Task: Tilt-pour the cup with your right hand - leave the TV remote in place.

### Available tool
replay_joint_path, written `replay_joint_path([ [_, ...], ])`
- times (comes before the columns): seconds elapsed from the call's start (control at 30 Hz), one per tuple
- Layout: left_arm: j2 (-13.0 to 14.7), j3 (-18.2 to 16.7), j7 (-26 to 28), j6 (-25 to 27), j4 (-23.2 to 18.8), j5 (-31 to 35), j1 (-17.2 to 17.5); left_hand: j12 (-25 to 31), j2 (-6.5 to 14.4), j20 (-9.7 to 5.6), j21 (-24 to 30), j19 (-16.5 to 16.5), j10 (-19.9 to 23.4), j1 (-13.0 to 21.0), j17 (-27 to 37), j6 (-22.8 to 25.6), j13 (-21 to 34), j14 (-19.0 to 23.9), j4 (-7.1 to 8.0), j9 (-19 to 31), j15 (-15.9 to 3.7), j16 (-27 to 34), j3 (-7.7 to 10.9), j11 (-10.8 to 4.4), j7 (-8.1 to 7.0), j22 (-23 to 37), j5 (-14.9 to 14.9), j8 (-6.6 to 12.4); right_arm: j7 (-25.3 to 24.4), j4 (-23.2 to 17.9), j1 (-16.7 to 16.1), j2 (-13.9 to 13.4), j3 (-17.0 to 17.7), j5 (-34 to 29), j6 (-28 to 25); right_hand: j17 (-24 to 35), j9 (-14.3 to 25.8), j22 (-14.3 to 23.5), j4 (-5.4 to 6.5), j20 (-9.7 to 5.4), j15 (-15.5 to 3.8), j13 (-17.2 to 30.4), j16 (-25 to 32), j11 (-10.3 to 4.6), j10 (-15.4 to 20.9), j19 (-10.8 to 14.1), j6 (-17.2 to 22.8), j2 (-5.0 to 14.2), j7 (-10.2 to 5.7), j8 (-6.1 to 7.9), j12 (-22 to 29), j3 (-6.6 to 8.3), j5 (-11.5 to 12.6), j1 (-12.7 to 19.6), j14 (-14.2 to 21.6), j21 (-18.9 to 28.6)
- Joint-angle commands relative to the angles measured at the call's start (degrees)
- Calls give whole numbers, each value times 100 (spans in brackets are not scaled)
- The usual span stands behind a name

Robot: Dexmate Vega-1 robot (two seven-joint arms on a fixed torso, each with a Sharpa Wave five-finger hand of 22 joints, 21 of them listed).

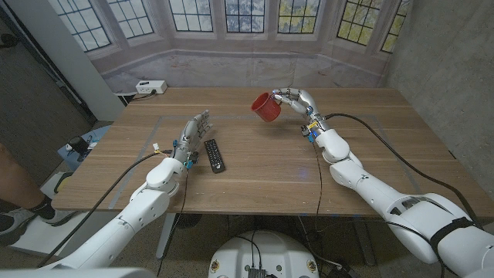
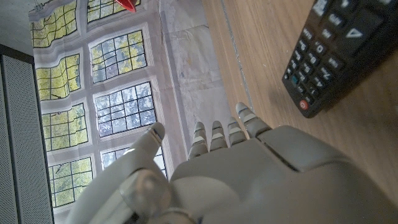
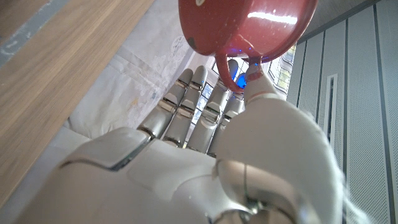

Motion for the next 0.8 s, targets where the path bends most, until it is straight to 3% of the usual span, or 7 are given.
replay_joint_path([
  [0.03, -37, -1, 102, -1, -79, 26, 77, -21, 0, 9, 4, 58, 23, 36, 27, 73, 11, 40, 11, 21, 27, -1, 56, -7, -2, 12, 28, 5, 2, 236, 30, 222, 49, 184, 115, 1, 23, 18, 0, -650, -928, 12, -4, 27, 25, 47, 34, 32, 5, 30, -9, -25, 19, -7, 64, -7],
  [0.57, -113, -35, 17, -136, 45, -90, 143, -22, -2, 11, 5, 61, 24, 36, 25, 88, 11, 36, 11, 21, 30, -3, 58, 7, 5, 12, 27, 3, -422, -93, -188, 319, 61, 94, -147, 6, 22, 17, -8, -653, -930, 17, -7, 30, 46, 55, 39, 38, 16, 16, -8, -36, 26, 6, 89, -6],
  [0.8, -92, -101, 58, -143, -4, -160, 251, -22, -2, 11, 7, 64, 24, 33, 27, 92, 11, 34, 14, 21, 30, -3, 57, 10, 4, 12, 27, 2, -442, 40, -176, 468, 72, 205, -140, 8, 22, 17, -10, -653, -923, 17, -8, 38, 30, 55, 22, 34, 11, 3, -18, -45, 26, 6, 98, -8],
])
